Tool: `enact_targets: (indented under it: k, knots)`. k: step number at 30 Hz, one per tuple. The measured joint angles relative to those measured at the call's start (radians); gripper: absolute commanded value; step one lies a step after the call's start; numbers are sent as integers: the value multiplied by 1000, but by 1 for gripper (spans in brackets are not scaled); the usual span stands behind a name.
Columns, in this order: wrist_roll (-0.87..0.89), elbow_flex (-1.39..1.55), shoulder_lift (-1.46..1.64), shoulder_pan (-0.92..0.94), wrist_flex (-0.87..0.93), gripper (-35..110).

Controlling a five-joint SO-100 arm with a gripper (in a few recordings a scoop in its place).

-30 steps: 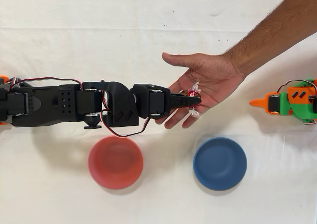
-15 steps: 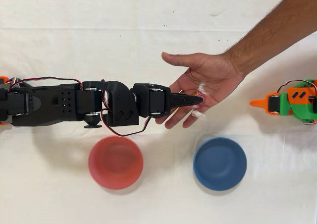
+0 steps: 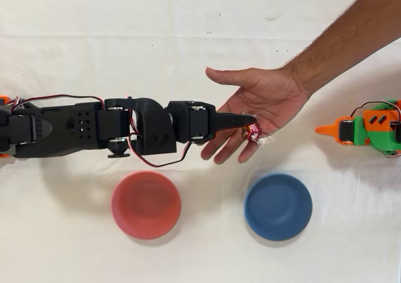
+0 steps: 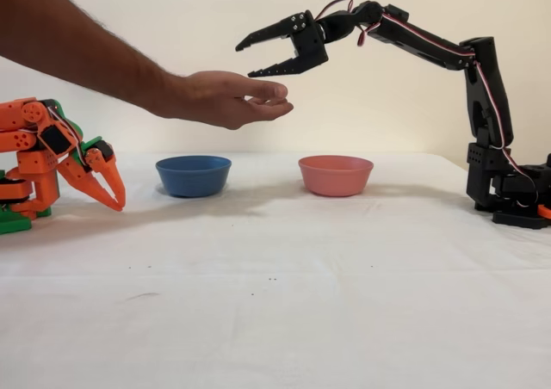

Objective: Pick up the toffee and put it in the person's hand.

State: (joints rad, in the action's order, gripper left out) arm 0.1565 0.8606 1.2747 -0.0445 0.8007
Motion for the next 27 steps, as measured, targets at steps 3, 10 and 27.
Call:
enact_targets:
  k: [3, 10, 27]
  knots:
    - [-2, 75, 60, 3, 15, 17]
    - [-32, 325, 290, 3, 72, 16]
    - [-40, 1112, 927, 2, 127, 14]
